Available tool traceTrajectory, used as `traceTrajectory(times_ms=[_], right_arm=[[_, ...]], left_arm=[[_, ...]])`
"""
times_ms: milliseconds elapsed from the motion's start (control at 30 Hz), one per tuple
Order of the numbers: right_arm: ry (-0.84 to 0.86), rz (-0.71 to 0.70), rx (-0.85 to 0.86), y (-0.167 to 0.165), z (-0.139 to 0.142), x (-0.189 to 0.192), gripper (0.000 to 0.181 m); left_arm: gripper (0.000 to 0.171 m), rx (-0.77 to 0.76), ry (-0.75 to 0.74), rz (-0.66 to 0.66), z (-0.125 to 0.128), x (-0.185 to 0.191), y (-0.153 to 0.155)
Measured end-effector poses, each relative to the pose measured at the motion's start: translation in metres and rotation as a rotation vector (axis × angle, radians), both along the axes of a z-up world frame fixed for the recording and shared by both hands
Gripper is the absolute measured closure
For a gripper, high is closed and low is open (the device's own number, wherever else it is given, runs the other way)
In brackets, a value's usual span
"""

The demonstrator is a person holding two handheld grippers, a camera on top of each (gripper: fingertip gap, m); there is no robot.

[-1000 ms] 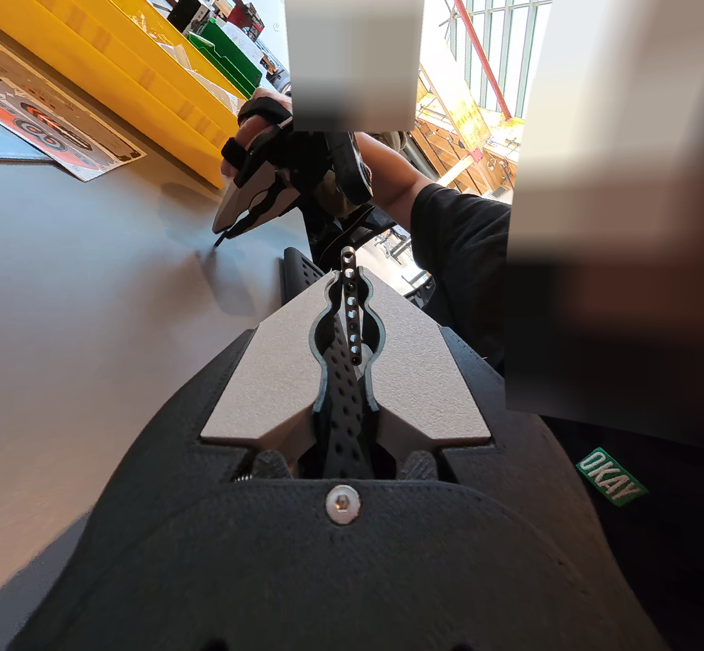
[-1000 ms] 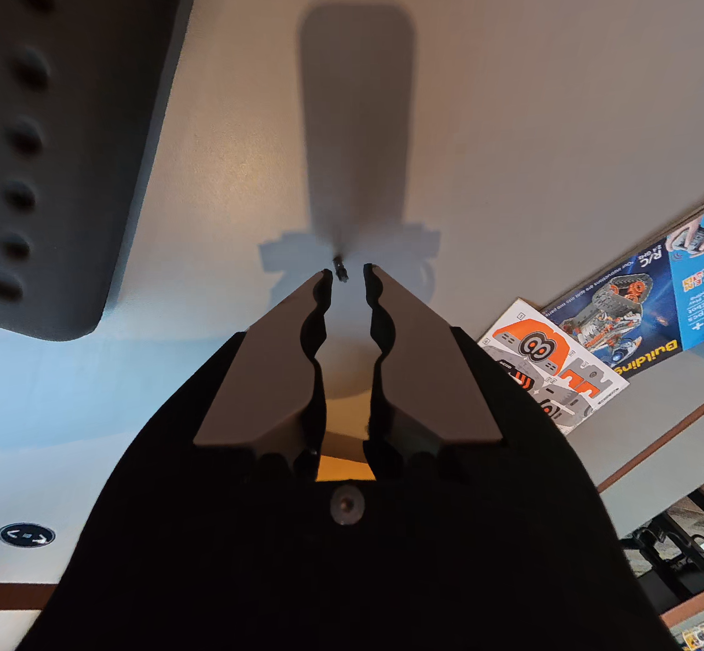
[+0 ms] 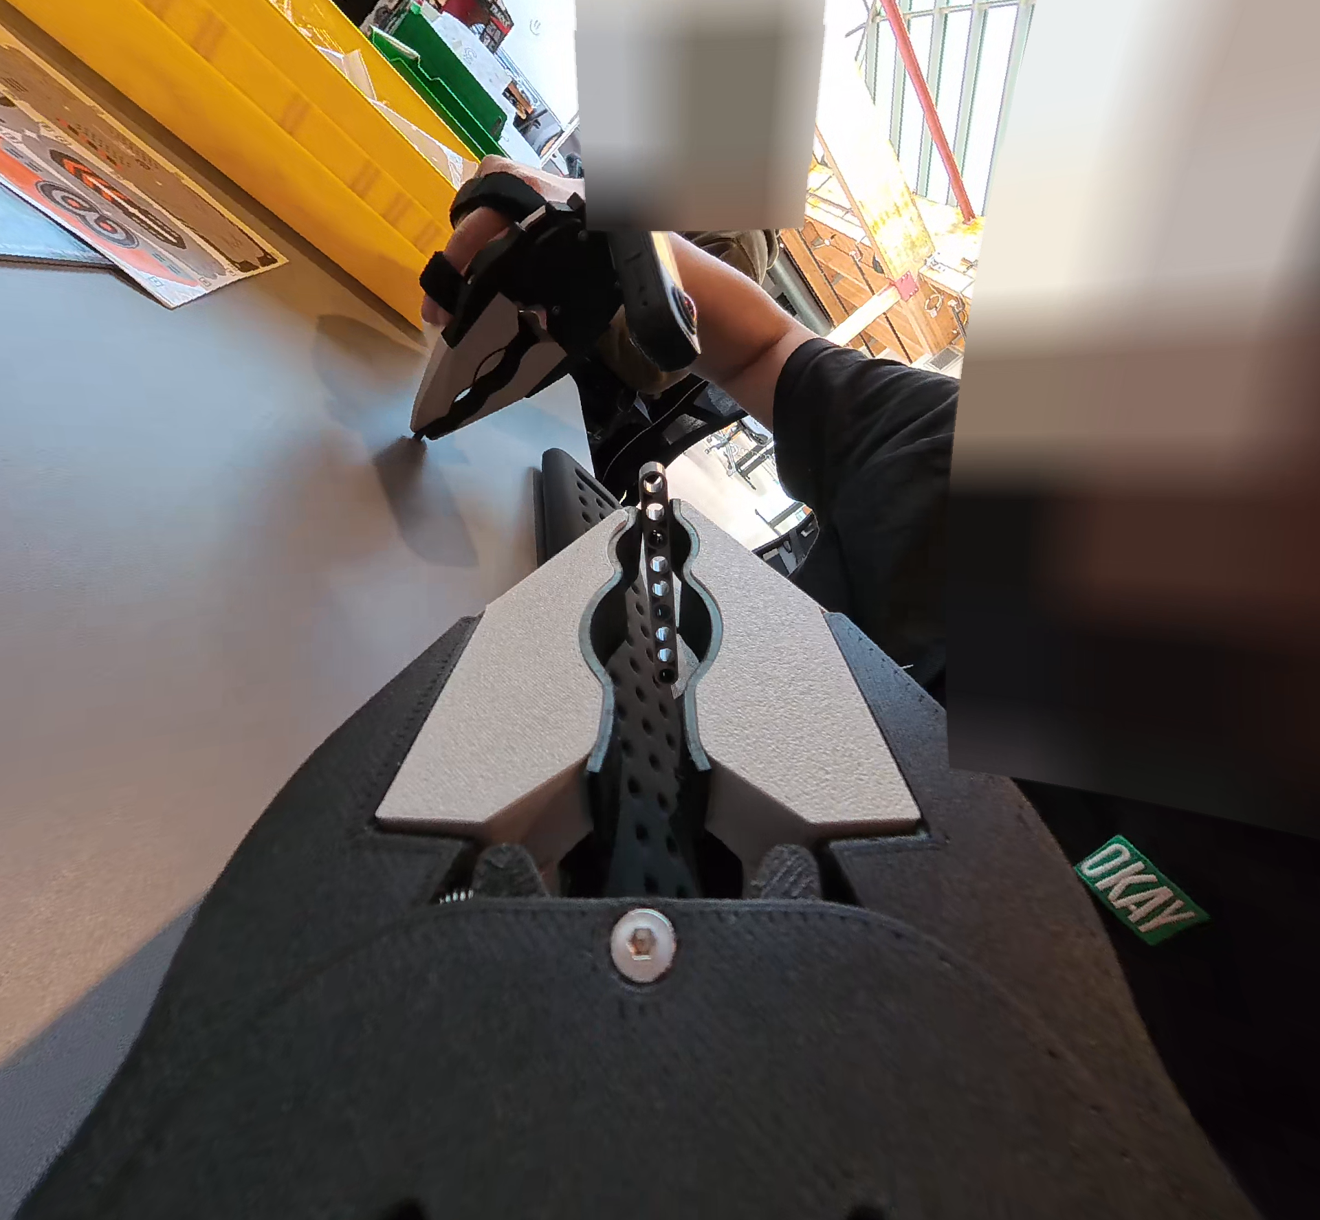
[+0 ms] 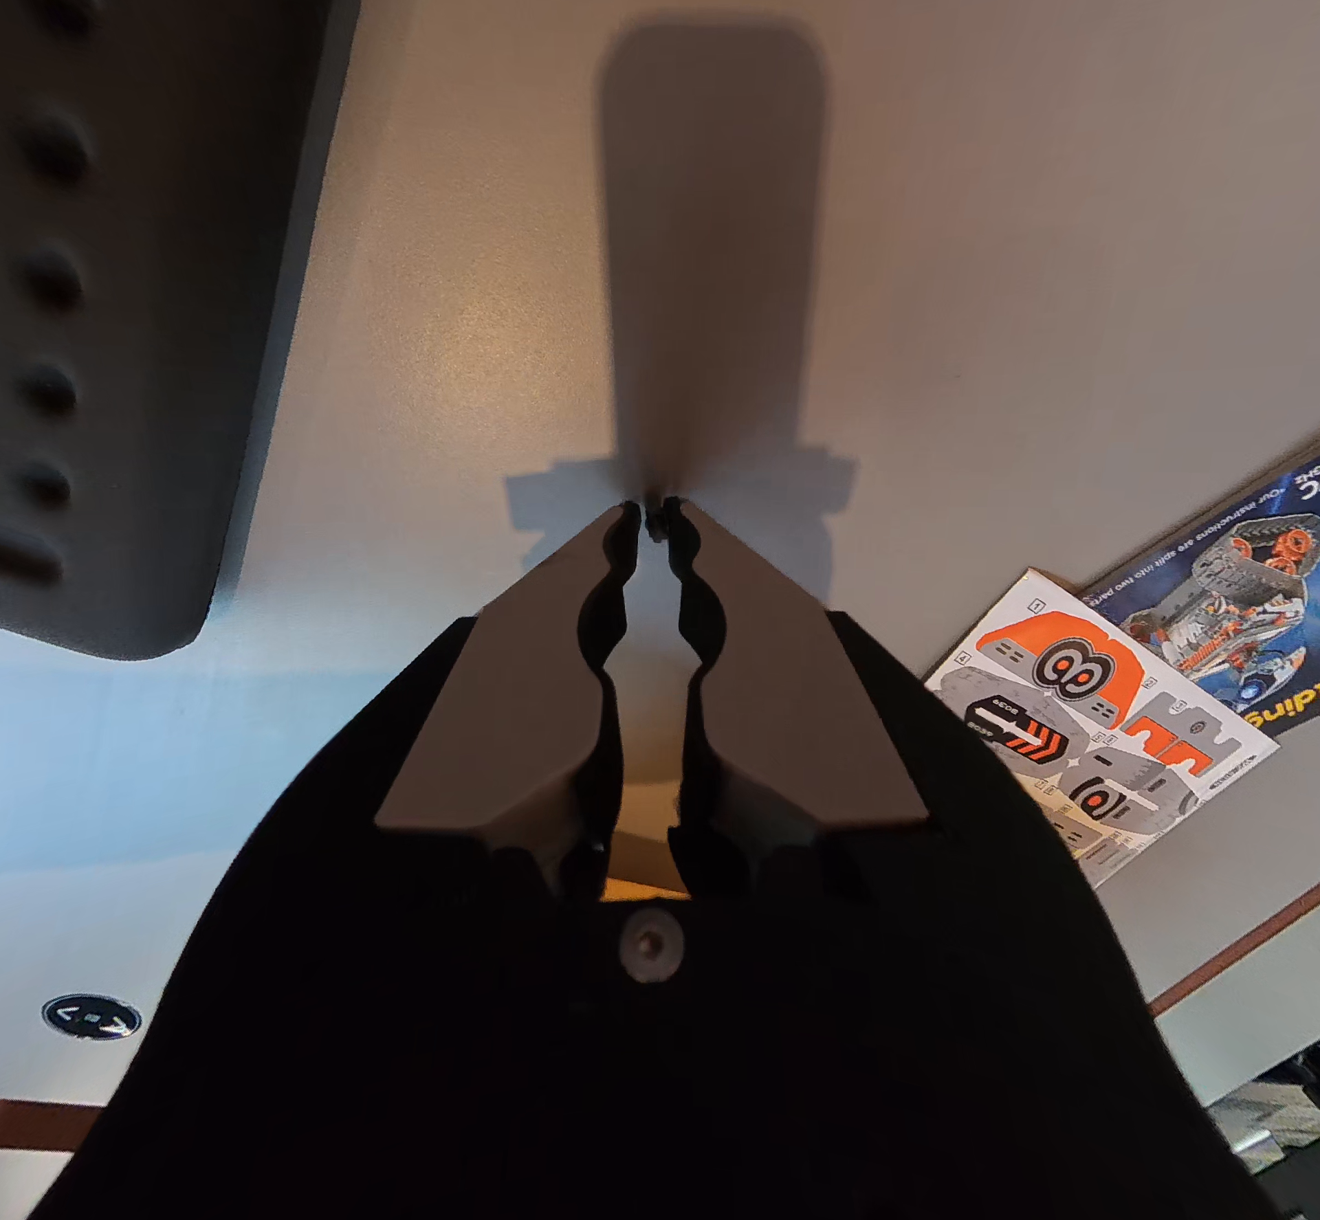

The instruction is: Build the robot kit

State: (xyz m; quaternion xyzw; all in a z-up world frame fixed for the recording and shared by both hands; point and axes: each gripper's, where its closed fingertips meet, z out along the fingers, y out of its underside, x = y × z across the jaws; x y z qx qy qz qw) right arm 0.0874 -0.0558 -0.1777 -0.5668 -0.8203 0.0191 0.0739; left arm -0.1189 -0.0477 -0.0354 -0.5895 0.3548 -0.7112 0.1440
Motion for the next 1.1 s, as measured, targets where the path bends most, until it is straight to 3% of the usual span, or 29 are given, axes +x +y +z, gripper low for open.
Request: traceTrajectory(times_ms=[200,367,533,633,733,1100], right_arm=[[0.03,-0.015,0.006,0.002,0.003,-0.004,0.177],[0.191,-0.064,0.07,0.011,0.023,-0.028,0.177],[0.626,-0.177,0.165,0.024,0.072,-0.091,0.178],[0.997,-0.232,0.121,0.015,0.121,-0.133,0.178],[1.21,-0.262,0.086,0.01,0.148,-0.154,0.178],[1.337,-0.3,-0.035,0.025,0.156,-0.186,0.178]], left_arm=[[0.167,-0.001,0.004,-0.001,-0.001,0.001,0.0],[0.167,-0.004,0.012,0.01,-0.003,0.002,0.001],[0.167,-0.018,0.036,0.035,-0.01,0.007,0.005],[0.167,-0.039,0.024,0.052,-0.01,0.009,0.008],[0.167,-0.068,-0.006,0.061,-0.009,0.012,0.01],[0.167,-0.159,-0.095,0.036,0.0,0.015,0.009]])
